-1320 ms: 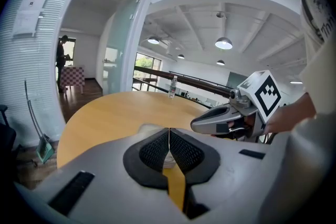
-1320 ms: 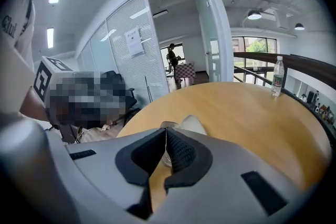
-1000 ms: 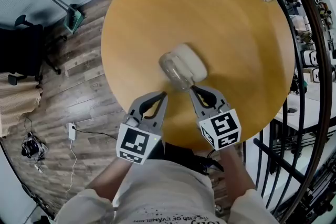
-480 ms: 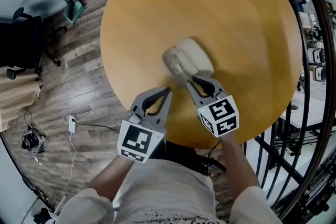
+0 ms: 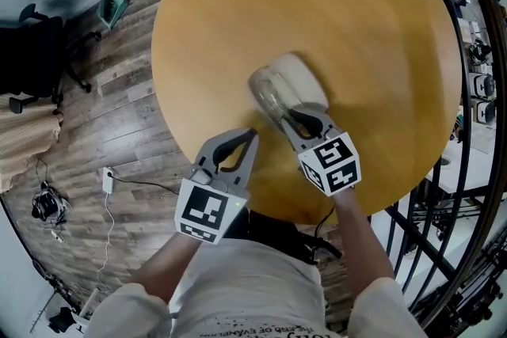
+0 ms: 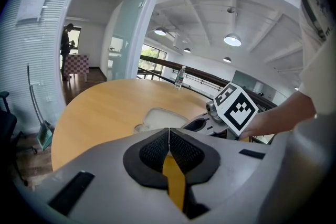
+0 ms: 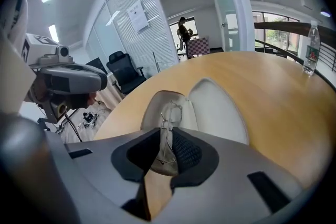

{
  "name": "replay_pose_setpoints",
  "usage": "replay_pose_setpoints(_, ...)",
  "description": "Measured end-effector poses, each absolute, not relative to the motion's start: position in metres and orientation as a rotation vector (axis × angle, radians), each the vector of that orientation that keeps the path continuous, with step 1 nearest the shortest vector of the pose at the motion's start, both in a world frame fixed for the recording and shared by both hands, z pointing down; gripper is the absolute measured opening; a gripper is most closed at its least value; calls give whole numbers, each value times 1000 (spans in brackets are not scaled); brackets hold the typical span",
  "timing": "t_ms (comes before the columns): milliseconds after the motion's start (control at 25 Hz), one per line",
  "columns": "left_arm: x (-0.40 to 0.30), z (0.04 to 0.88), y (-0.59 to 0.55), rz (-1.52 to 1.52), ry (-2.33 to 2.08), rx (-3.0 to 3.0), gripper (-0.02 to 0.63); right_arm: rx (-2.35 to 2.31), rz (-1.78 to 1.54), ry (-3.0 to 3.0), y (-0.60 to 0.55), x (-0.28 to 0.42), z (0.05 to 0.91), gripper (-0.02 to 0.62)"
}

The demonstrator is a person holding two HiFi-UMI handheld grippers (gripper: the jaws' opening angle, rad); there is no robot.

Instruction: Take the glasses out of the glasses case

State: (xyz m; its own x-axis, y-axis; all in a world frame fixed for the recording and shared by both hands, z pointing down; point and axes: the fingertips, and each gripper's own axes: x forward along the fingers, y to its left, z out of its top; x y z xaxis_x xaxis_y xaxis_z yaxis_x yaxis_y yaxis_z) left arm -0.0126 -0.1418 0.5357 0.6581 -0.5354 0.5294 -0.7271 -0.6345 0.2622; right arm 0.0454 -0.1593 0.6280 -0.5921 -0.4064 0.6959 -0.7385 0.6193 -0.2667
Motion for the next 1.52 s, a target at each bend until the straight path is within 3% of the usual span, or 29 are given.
replay_pose_setpoints(680,-23,541,-149,551,-1012,2382,26,781,812,-2225,-158,38,646,38)
replay_pose_setpoints(1520,-27,533,-146,545,-1024,2392,25,799,766,-2230,-161,41,630,36)
